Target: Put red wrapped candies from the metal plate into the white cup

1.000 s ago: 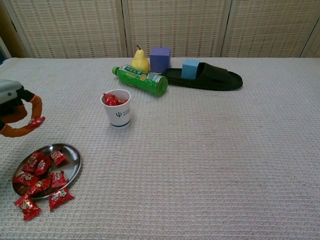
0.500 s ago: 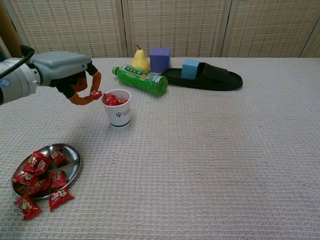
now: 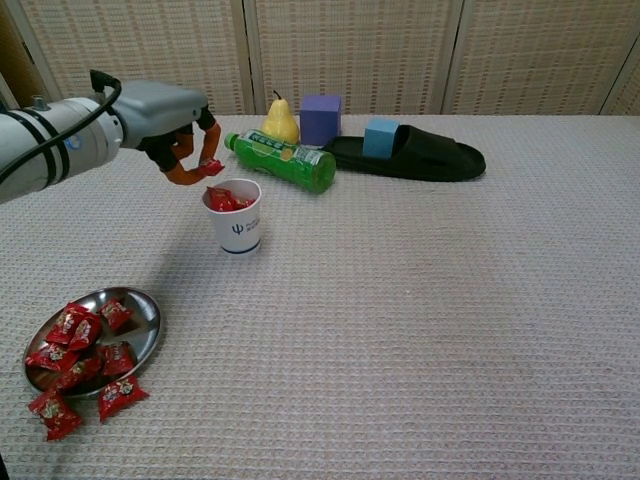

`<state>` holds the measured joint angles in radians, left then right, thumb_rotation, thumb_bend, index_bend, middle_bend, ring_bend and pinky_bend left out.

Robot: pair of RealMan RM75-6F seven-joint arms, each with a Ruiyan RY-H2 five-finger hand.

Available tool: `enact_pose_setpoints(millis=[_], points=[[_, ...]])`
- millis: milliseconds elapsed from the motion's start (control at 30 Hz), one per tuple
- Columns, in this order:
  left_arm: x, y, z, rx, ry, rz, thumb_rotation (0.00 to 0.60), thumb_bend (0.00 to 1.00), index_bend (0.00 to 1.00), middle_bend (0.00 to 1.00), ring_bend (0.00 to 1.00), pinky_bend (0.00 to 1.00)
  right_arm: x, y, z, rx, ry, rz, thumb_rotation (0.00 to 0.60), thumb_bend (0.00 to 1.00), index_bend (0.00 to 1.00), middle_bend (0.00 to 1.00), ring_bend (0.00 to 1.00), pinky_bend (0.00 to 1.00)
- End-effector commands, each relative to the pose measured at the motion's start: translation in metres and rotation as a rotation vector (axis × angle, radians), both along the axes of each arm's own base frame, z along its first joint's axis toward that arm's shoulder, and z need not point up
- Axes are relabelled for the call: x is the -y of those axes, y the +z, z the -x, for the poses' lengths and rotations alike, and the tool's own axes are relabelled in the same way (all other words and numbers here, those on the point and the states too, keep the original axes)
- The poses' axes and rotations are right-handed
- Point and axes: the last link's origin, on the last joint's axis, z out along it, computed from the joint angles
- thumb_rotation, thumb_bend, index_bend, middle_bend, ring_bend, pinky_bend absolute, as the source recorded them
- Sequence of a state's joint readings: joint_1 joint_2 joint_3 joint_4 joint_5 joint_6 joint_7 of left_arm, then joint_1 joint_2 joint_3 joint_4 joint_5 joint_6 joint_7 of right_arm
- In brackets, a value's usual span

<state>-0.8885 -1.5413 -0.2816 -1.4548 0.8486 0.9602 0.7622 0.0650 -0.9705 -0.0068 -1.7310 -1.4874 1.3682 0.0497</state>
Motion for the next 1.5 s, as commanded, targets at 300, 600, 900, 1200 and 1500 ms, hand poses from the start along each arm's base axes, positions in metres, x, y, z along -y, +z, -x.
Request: enact_pose_setpoints(millis=[300,600,900,1200,1500], points=[[0.009,-0.006,0.0,-0.078,-0.026,-0.003,0.6,0.47,0.36,0.92,0.87,1.0,-0.001,0.002,0.0,0.004,0.004,0.005,0.6,0.01,0.0,0.0,0.0,0.01],[0.062,0.02,0.01,0.045,-0.066,0.036,0.6,0.44,0.31,0.92,0.87,1.0,-0.003,0.001,-0.002,0.009,0.019,-0.007,0.6,0.01,0.0,0.0,0.0,0.01],[0.174,0.035,0.102,0.132,-0.044,0.111,0.6,0.41,0.36,0.93,0.87,1.0,-0.007,0.001,-0.005,0.023,0.049,-0.027,0.6,0.01,0.0,0.0,0.0,0.01],[0.237,0.035,0.16,0.102,0.011,0.12,0.6,0.42,0.41,0.93,0.87,1.0,-0.015,0.0,-0.009,0.029,0.081,-0.038,0.6,0.01,0.0,0.0,0.0,0.01],[0.248,0.016,0.168,0.064,0.024,0.188,0.6,0.43,0.3,0.94,0.89,1.0,-0.019,-0.002,-0.012,0.028,0.1,-0.05,0.6,0.01,0.0,0.0,0.0,0.01]])
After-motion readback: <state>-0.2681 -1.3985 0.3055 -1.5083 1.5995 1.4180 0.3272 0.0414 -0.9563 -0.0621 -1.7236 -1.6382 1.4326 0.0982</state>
